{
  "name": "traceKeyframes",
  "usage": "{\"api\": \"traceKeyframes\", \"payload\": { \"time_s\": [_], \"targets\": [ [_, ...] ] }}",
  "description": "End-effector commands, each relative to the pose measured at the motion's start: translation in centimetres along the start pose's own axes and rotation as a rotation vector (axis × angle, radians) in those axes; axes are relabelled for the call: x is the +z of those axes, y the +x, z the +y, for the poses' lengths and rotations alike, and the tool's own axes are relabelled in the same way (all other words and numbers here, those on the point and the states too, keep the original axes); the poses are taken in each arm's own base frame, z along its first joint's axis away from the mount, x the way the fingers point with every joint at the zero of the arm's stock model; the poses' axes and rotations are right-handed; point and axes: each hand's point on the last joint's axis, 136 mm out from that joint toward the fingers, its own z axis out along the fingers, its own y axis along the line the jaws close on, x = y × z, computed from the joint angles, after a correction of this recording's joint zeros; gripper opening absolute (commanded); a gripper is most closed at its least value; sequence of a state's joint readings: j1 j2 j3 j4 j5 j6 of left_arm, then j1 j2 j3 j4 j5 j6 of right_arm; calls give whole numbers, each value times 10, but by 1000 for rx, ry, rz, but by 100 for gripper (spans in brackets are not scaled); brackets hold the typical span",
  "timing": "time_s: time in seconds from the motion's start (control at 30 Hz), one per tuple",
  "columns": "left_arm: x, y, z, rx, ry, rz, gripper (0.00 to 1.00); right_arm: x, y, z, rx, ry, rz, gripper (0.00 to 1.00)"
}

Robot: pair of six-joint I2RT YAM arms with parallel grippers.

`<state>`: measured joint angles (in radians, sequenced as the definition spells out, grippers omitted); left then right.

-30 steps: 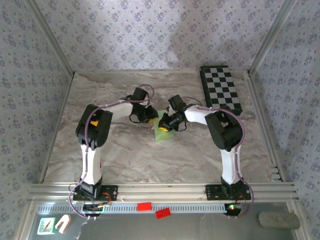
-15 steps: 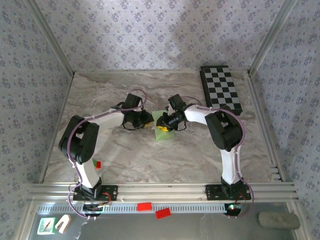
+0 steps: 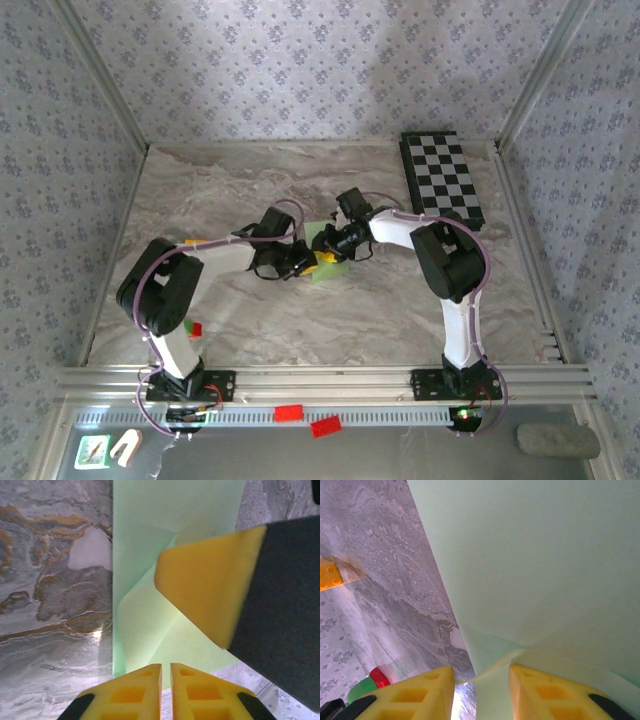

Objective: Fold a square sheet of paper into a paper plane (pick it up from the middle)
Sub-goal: Fold the triangle a second time at the center of the table.

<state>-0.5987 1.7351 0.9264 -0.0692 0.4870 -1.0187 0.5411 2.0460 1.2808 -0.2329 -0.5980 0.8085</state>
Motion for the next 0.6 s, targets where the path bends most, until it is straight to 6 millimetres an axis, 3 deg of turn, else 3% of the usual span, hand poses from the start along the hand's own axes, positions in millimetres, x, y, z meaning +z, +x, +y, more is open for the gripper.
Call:
{"api": "traceKeyframes", "payload": {
  "time_s": [0.0,0.17,0.57],
  "targets": [
    [2,4,-7,11,34,21,12,8,4,-23,53,64,18,31],
    [8,10,-1,15,16,51,10,7,2,-21,53,60,13,25],
    [21,15,12,24,-43,94,9,8,-2,-20,56,61,9,29]
  ]
}}
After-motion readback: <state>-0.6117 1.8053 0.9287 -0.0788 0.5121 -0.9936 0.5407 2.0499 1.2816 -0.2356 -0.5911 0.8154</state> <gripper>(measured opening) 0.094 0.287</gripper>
